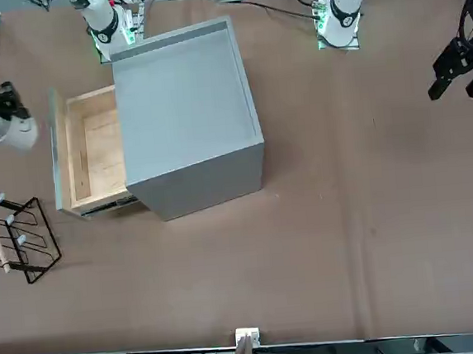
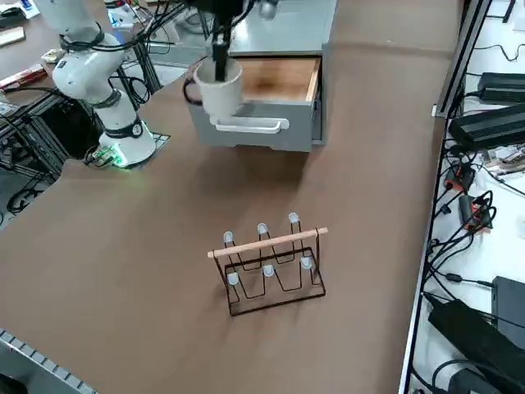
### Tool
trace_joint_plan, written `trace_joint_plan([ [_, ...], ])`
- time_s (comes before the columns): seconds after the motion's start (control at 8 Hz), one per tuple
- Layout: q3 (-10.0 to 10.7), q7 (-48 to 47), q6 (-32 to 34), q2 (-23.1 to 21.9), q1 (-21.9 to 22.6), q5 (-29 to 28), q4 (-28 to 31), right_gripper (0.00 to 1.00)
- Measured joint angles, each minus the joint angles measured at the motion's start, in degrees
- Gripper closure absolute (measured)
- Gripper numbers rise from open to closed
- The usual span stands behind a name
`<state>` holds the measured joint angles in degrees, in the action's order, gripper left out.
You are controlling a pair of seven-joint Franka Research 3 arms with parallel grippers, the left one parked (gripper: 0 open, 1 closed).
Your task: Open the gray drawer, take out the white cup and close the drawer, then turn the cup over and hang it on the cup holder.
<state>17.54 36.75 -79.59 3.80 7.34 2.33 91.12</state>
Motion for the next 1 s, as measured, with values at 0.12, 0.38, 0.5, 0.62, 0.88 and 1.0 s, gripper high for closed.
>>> trace_joint_plan([
  [0.12, 0.21, 6.14, -2.69, 0.69, -3.68, 0.07, 1.46, 0.94],
  [0.38, 0.41, 17.21, -10.66, 1.58, -8.8, 0.63, 7.27, 0.94],
  [0.5, 0.42, 22.08, -15.08, 1.8, -10.14, 1.51, 10.86, 0.94],
  [0.62, 0.42, 25.95, -19.42, 1.85, -10.84, 2.91, 14.71, 0.94],
  [0.88, 0.4, 32.78, -27.9, 1.83, -11.28, 4.33, 22.23, 0.94],
  [1.0, 0.4, 36.92, -33.64, 1.84, -11.86, 4.42, 26.56, 0.94],
])
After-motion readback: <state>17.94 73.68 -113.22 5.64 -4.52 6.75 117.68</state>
